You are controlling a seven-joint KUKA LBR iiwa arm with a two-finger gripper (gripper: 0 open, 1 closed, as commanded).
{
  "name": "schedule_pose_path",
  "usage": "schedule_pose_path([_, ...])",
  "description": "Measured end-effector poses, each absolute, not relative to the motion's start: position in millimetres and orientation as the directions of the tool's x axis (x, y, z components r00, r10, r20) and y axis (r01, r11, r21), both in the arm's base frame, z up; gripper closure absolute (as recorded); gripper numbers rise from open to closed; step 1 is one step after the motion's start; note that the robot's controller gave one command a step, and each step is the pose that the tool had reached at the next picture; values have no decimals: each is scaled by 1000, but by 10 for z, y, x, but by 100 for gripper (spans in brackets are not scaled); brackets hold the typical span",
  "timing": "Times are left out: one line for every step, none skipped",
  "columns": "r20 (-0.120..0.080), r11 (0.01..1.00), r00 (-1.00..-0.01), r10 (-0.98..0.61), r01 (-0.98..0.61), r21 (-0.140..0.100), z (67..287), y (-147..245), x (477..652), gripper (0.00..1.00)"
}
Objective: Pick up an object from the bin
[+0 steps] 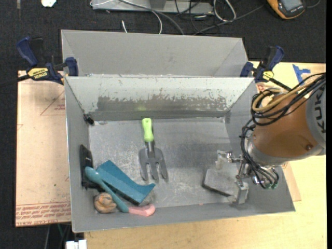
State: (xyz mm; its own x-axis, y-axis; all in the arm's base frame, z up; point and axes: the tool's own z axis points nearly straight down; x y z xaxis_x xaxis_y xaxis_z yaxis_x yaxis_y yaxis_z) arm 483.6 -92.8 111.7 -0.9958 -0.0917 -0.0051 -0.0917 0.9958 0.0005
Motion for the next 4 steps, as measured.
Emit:
schedule_pose_path([-31,986,-986,-166,-166,-6,720,-1110,4855,0])
schedule_pose_path([-15,981,-981,-196,-196,-3,711,-1023,4826,100])
schedule_pose_path([-15,981,-980,-196,-196,-4,711,-1022,4826,100])
schedule_pose_path([-13,981,-980,-196,-196,-3,792,-1017,4821,100])
